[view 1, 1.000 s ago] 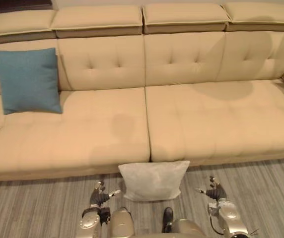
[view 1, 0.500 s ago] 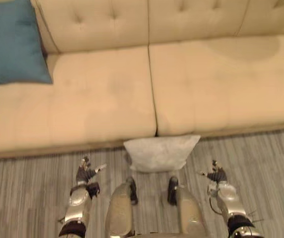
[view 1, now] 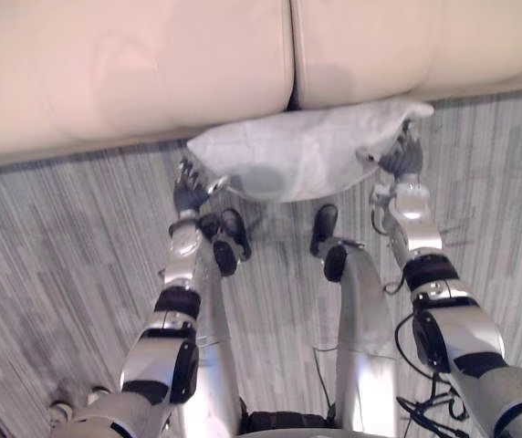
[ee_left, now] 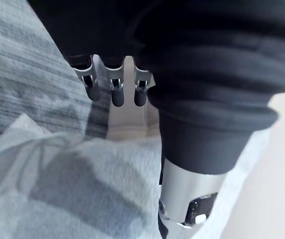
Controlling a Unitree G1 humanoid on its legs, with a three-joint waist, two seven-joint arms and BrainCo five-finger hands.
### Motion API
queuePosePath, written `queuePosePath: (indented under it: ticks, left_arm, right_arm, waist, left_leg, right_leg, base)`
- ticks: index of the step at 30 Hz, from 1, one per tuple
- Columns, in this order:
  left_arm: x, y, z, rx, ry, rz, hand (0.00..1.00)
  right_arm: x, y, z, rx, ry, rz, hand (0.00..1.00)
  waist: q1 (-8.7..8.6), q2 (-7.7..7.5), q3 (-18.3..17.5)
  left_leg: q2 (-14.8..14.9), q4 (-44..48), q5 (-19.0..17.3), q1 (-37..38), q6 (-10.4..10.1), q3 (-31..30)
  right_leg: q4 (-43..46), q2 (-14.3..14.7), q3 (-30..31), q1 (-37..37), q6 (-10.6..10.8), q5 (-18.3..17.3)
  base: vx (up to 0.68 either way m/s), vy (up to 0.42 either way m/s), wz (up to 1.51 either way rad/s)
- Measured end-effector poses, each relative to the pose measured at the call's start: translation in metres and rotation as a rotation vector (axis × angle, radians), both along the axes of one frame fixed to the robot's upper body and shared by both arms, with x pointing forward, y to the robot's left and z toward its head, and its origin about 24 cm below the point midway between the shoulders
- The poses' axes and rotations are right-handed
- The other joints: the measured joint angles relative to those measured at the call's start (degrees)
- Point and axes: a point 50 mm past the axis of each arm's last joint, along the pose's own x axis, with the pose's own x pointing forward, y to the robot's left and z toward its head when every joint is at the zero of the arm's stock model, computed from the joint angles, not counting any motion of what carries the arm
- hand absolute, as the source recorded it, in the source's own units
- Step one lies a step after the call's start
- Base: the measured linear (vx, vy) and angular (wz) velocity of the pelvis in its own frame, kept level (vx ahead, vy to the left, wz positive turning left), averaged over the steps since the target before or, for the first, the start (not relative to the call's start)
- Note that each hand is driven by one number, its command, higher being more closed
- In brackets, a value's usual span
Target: Pick up cushions and gather them together orderly.
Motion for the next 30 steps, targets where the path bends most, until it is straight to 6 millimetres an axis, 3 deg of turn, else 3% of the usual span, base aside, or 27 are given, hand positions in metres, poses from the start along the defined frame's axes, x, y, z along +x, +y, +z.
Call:
queuePosePath:
  ticks: [1,5,9,15,18,21,22,24,26,28,30]
  left_arm:
    - [0.005,-0.008,0.015,0.013,-0.039,-0.020,1.00]
    - [0.013,-0.017,0.048,0.008,-0.112,0.008,1.00]
    - [0.011,-0.011,0.056,0.004,-0.131,0.063,1.00]
    - [0.003,-0.013,0.064,0.028,-0.163,0.100,1.00]
    - [-0.010,-0.015,0.059,0.072,-0.199,0.099,1.00]
    - [-0.027,-0.014,0.049,0.103,-0.230,0.101,1.00]
    - [-0.034,-0.011,0.041,0.111,-0.225,0.108,1.00]
    - [-0.045,-0.009,0.028,0.107,-0.207,0.114,1.00]
    - [-0.066,-0.008,0.000,0.120,-0.154,0.109,1.00]
    - [-0.081,-0.005,-0.013,0.110,-0.132,0.115,1.00]
    - [-0.096,0.001,-0.030,0.109,-0.088,0.131,1.00]
  right_arm:
    - [0.002,0.007,0.009,0.011,-0.025,0.007,1.00]
    - [0.006,0.028,0.032,0.046,-0.088,0.022,1.00]
    - [0.002,0.037,0.043,0.068,-0.142,0.034,1.00]
    - [-0.014,0.050,0.035,0.098,-0.193,0.088,1.00]
    - [-0.027,0.053,0.018,0.089,-0.192,0.114,1.00]
    - [-0.047,0.058,0.004,0.084,-0.227,0.145,1.00]
    - [-0.054,0.061,-0.004,0.086,-0.227,0.159,1.00]
    - [-0.067,0.064,-0.017,0.103,-0.214,0.184,1.00]
    - [-0.088,0.066,-0.044,0.108,-0.156,0.217,1.00]
    - [-0.105,0.067,-0.057,0.097,-0.141,0.243,1.00]
    - [-0.121,0.072,-0.071,0.094,-0.109,0.283,1.00]
  waist:
    - [-0.02,0.00,0.00]
    - [-0.77,-0.01,-0.01]
    - [-1.28,-0.02,-0.02]
    - [-1.63,-0.01,-0.14]
    - [-1.77,0.01,-0.35]
    - [-1.50,-0.23,-1.18]
    - [-1.55,-0.48,-3.17]
    - [-1.44,-0.56,-3.80]
    - [-1.43,-0.62,-7.12]
    - [-1.45,-0.62,-7.35]
    - [-1.35,-1.07,-10.15]
  left_leg:
    - [0.11,1.06,-0.43,-1.83,0.64,-0.58]
    - [0.75,2.60,-0.51,-5.97,0.73,-0.79]
    - [1.66,3.06,-0.31,-7.42,0.45,-0.94]
    - [2.76,4.07,-0.26,-6.20,0.42,-1.46]
    - [2.80,2.72,-0.35,-0.43,0.27,-1.45]
    - [2.63,-1.82,-0.86,7.75,-1.85,-0.81]
    - [2.52,-3.65,-0.64,9.31,-2.18,-0.26]
    - [2.28,-6.99,-0.25,15.27,-2.77,0.43]
    - [1.45,-11.54,0.59,22.60,-3.42,0.98]
    - [0.71,-14.94,1.02,29.88,-3.74,1.26]
    - [0.32,-18.98,1.48,35.76,-3.90,2.49]
  right_leg:
    - [1.13,0.00,-0.24,-1.65,-0.05,-0.22]
    - [2.58,0.12,-0.27,-5.82,0.20,-0.38]
    - [2.69,0.82,-0.44,-7.30,-0.62,0.22]
    - [3.48,1.93,-0.63,-5.95,-0.92,0.36]
    - [1.64,2.32,-0.65,-0.18,-0.93,0.35]
    - [-3.25,2.93,-0.90,7.96,-0.99,0.46]
    - [-5.05,2.91,-1.01,9.31,-1.32,0.71]
    - [-8.62,2.81,-1.77,15.29,-1.38,1.27]
    - [-13.13,2.71,-2.39,22.79,-1.05,1.68]
    - [-16.64,2.74,-2.86,30.17,-1.09,1.97]
    - [-20.59,2.75,-3.11,35.90,-0.66,2.24]
  base:
    - [-0.10,-0.031,0.04]
    - [-0.12,-0.019,-0.06]
    - [-0.06,-0.007,-0.08]
    - [-0.03,0.002,-0.09]
    - [-0.05,0.001,-0.02]
    - [-0.09,-0.031,-0.01]
    - [-0.06,-0.053,0.02]
    - [0.01,-0.031,0.05]
    - [0.11,-0.021,0.12]
    - [0.18,0.016,0.13]
    - [0.21,0.031,0.10]
